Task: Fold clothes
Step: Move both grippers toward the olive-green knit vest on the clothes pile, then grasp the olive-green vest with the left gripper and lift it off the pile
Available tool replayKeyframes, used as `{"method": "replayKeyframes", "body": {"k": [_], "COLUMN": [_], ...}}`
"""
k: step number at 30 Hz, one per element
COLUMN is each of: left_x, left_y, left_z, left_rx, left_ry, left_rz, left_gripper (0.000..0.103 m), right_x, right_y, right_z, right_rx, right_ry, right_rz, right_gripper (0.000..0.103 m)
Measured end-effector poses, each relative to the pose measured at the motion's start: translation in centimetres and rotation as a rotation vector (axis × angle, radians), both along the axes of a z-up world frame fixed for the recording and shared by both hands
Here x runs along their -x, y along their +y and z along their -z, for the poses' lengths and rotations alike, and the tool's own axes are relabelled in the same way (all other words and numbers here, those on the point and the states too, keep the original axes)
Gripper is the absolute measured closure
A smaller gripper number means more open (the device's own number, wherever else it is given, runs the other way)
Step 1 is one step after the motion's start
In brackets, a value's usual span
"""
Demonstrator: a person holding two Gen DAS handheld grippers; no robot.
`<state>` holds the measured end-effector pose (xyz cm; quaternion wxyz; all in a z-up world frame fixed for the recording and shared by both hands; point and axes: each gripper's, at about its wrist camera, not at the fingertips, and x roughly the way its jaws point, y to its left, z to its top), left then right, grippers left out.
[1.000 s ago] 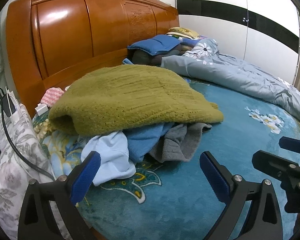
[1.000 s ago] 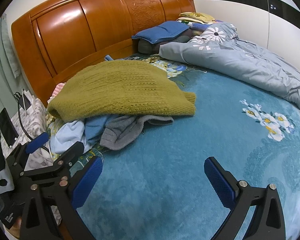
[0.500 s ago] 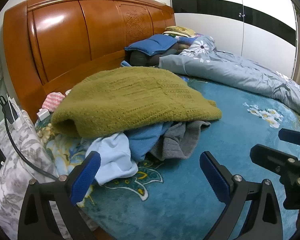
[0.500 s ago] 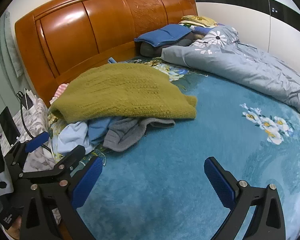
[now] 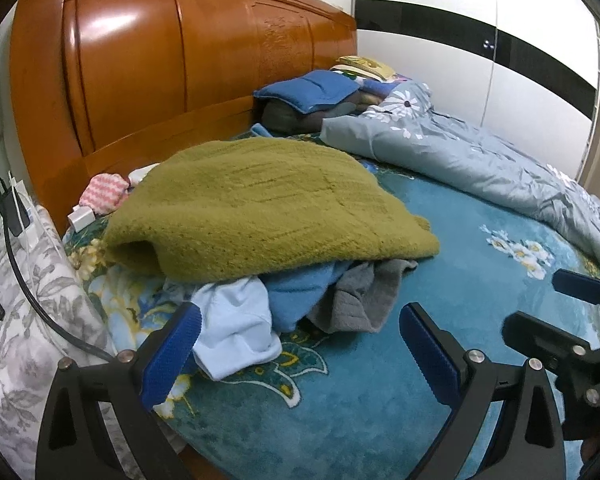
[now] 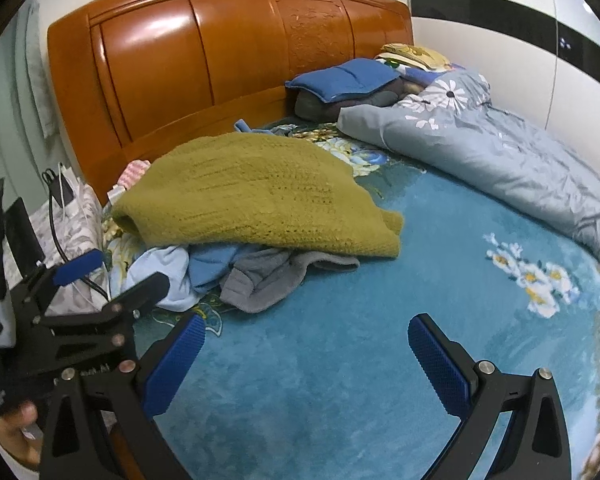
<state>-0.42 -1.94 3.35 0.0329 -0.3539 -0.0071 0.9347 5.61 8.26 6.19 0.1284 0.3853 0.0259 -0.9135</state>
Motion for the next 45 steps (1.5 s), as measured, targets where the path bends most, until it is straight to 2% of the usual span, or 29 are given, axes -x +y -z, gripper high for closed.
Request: {"method": "replayKeyframes", "body": {"k": [10, 16, 25, 28, 32, 34, 39, 42, 43, 45], "left_x": [1.0, 1.3, 2.3, 2.6, 3.2, 4.1, 7.1, 9.0, 9.5, 10.4], "left_y": [-1.4, -1.4, -2.7, -3.8, -6.8, -8.0, -9.9, -10.6, -10.8, -11.3], "left_z": [-0.6, -0.5, 0.3, 0.7, 0.5, 0.6, 1.7, 2.5, 2.8, 3.5], "left_rx": [0.028, 0.105, 0.079, 0.030, -0.151, -0.209, -0.292, -0.305, -0.315, -0.342], "left_ry": [0.004, 0.040, 0.022, -0.007, -0.018, -0.025, -0.058, -0.078, -0.087, -0.114], "left_rz": [-0.021, -0.006, -0.013, -0.005, -0.033, -0.060, -0.131, -0.180, -0.190, -0.214], "left_gripper": [0.003, 0.003, 0.003, 0.003, 0.003, 0.003, 0.003, 0.004, 0.006, 0.017], "right_x": [0.1, 0.2, 0.2, 0.1, 0.2, 0.2, -0.1, -0.3, -0.3, -0.3], "right_y": [-0.9, -1.5, -1.7, -1.4, -0.8, -0.4, 0.1, 0.6, 0.8, 1.4], "right_z": [-1.6, -1.7, -1.1, -1.0, -0.5, -0.1, 0.6, 1.0, 1.1, 1.2], "right_rx": [-0.033, -0.043, -0.069, -0.074, -0.071, -0.069, -0.063, -0.066, -0.064, -0.057], "right_ry": [0.052, 0.060, 0.066, 0.070, 0.060, 0.049, 0.034, 0.030, 0.028, 0.022], "right_rz": [-0.026, -0.040, -0.049, -0.043, -0.031, -0.025, -0.023, -0.016, -0.010, 0.003], "right_gripper": [0.000, 0.000, 0.000, 0.000, 0.000, 0.000, 0.000, 0.000, 0.000, 0.000]}}
